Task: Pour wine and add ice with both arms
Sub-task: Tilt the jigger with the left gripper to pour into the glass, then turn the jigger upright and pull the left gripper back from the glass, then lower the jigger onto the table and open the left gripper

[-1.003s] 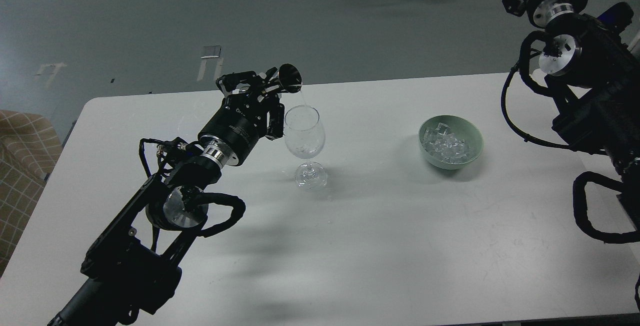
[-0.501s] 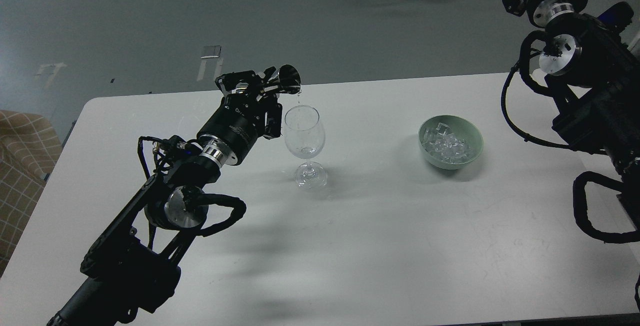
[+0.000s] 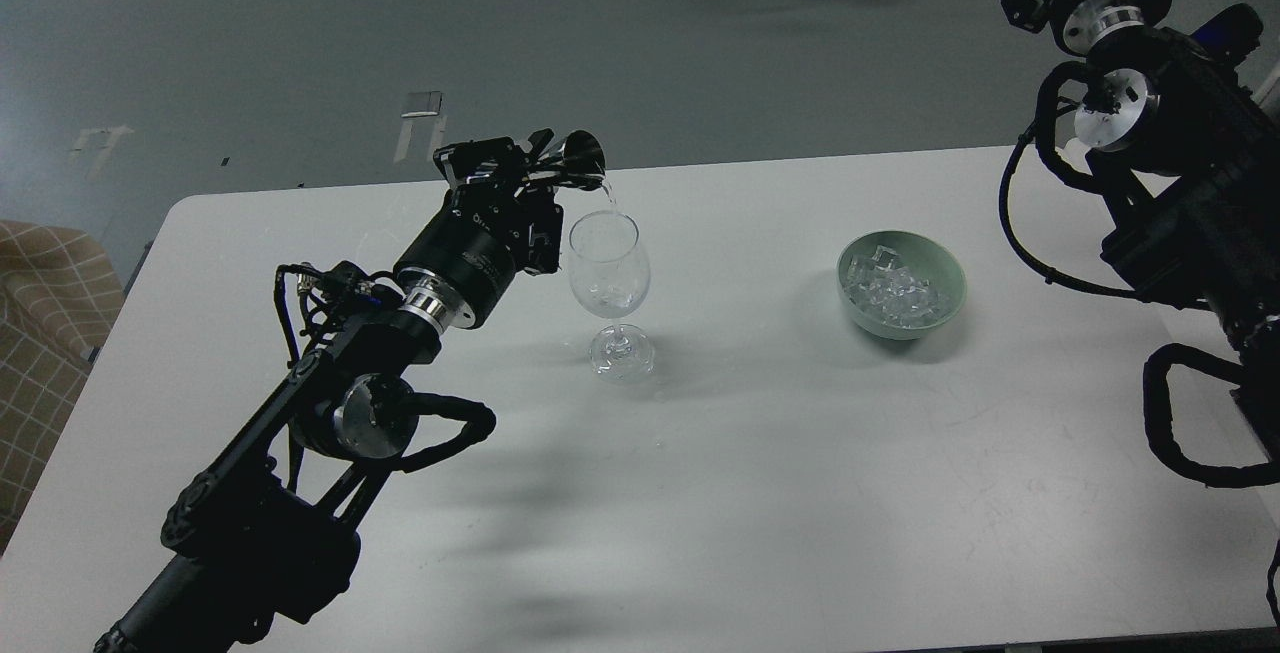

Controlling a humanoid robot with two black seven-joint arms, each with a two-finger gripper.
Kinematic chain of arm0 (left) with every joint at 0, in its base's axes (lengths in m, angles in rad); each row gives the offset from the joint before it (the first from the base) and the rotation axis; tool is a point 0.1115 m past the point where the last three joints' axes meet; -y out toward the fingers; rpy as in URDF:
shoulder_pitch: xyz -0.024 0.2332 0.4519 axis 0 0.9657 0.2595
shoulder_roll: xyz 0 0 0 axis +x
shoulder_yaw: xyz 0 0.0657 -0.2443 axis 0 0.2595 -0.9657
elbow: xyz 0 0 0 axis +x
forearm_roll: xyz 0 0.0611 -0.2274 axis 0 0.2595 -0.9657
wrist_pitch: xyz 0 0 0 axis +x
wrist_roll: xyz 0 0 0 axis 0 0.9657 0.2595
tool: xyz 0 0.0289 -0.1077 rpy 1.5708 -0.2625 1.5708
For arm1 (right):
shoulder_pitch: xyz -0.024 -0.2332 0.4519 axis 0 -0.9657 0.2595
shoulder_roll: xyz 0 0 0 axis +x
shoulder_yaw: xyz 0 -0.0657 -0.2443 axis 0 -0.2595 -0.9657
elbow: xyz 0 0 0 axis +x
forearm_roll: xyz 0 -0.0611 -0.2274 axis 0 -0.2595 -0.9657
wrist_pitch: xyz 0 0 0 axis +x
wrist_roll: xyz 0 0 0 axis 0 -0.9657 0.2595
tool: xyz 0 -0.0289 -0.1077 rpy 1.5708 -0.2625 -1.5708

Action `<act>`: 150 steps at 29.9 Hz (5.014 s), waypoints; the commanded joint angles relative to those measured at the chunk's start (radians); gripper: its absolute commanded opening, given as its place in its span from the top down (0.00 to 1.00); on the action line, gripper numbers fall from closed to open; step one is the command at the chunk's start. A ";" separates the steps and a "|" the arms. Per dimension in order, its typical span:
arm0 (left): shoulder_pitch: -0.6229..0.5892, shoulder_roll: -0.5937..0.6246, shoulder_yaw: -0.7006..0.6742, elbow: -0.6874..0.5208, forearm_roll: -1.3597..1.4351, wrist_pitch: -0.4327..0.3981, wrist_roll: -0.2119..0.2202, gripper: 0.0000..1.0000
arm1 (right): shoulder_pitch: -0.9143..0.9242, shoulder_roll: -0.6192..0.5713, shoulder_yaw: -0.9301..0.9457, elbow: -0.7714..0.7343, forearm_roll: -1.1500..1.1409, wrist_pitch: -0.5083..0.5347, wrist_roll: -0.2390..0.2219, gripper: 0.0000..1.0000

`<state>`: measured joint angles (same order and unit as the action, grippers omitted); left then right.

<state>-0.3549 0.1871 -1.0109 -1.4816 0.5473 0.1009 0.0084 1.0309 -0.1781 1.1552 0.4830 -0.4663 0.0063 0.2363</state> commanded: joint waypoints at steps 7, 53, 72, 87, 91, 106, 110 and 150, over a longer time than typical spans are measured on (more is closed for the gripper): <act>0.000 -0.002 0.000 0.024 0.103 0.002 0.021 0.90 | 0.000 0.000 0.000 0.000 0.000 -0.002 0.000 0.00; -0.055 0.066 0.000 -0.012 0.479 -0.027 0.056 0.91 | -0.002 -0.008 0.000 0.000 0.000 0.001 -0.002 0.00; -0.038 0.092 -0.026 -0.011 0.427 -0.056 0.045 0.91 | 0.000 -0.009 -0.002 -0.003 0.000 0.003 -0.002 0.00; 0.103 0.091 -0.354 0.075 -0.322 -0.350 0.036 0.91 | -0.005 -0.008 -0.003 -0.001 -0.002 0.003 -0.002 0.00; 0.123 0.087 -0.394 0.174 -0.403 -0.447 0.036 0.91 | -0.006 -0.009 -0.003 -0.001 -0.003 0.003 -0.002 0.00; -0.027 -0.015 -0.408 0.746 -0.561 -0.590 -0.014 0.91 | -0.015 -0.008 -0.068 -0.003 -0.003 -0.019 -0.002 0.00; -0.125 -0.049 -0.408 0.909 -0.561 -0.590 -0.019 0.90 | -0.015 -0.003 -0.071 -0.003 -0.003 -0.042 0.000 0.00; -0.199 -0.058 -0.388 1.001 -0.560 -0.549 -0.059 0.49 | -0.045 -0.040 -0.074 0.000 -0.002 -0.040 -0.002 0.00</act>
<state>-0.5537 0.1315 -1.3996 -0.4801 -0.0122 -0.4480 -0.0506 0.9863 -0.2156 1.0815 0.4833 -0.4676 -0.0334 0.2347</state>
